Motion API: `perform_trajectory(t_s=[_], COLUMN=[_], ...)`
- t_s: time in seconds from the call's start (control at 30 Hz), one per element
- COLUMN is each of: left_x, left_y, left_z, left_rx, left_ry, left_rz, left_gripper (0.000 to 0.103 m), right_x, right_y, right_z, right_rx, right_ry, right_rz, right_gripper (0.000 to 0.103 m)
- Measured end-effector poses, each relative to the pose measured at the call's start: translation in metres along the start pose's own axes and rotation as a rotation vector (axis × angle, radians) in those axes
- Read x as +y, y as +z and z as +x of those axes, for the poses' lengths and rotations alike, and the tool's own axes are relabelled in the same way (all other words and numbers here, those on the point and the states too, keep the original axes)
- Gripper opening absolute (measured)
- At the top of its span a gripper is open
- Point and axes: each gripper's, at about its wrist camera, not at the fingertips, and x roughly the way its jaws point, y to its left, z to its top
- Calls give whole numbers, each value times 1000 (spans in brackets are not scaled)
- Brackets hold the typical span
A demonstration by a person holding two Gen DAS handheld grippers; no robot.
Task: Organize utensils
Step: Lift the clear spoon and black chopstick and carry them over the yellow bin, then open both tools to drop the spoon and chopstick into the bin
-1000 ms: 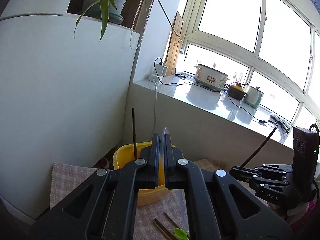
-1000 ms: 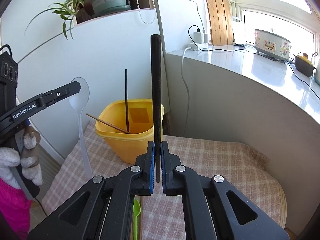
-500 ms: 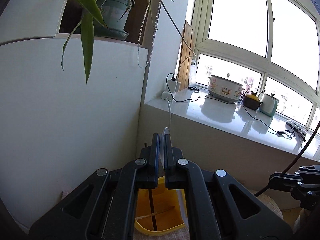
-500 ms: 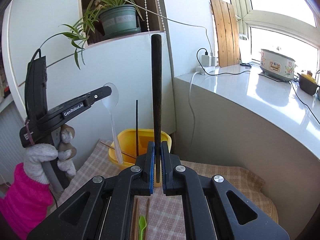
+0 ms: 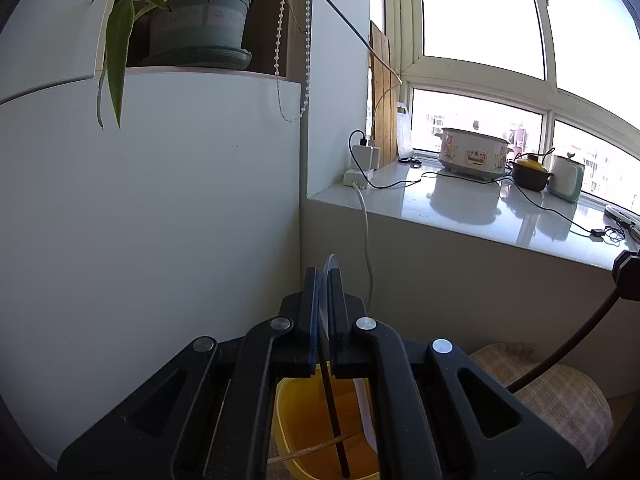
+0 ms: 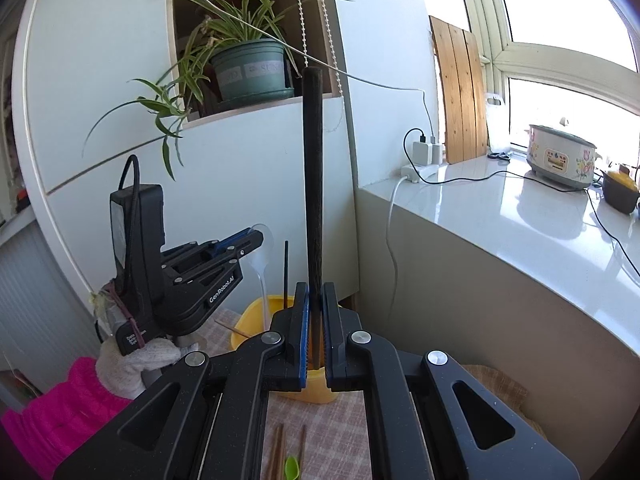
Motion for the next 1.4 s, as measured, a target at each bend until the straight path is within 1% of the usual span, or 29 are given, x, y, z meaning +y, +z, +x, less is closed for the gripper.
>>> perform_trajectory(t_s=[0.2, 0.43, 0.8, 1.0, 1.03, 1.1, 1.13, 1.17, 1.2, 1.23, 1.27, 1.4], left_x=[7, 10, 11, 11, 11, 10, 10, 10, 10, 10, 9, 7], left_y=[-3, -6, -20, -22, -21, -22, -21, -21, -21, -20, -20, -20], left_z=[-1, -4, -6, -10, -11, -14, -16, -17, -19, -21, -23, -34], left_rx=[-1, 3, 36, 50, 52, 50, 48, 48, 47, 45, 44, 32], left_ry=[17, 25, 16, 15, 16, 17, 17, 17, 15, 14, 13, 6], left_rz=[-2, -5, -4, -6, -5, -5, -7, -9, -9, -9, -11, -13], left_gripper=[1, 1, 1, 1, 2, 10, 19, 27, 27, 27, 27, 27], right_x=[1, 7, 15, 14, 14, 13, 13, 13, 14, 15, 16, 16], right_y=[0, -13, -33, -38, -39, -40, -40, -41, -39, -40, -41, -43], right_z=[26, 52, 78, 83, 83, 81, 79, 78, 77, 75, 72, 62], right_rx=[24, 80, 134, 156, 154, 157, 157, 155, 154, 150, 145, 135], right_ry=[-18, -25, -49, -64, -64, -63, -65, -68, -71, -70, -72, -72], right_rz=[-2, -15, -42, -47, -44, -41, -41, -42, -44, -45, -45, -36], right_gripper=[4, 4, 4, 4, 4, 4, 5, 10, 14, 20, 22, 22])
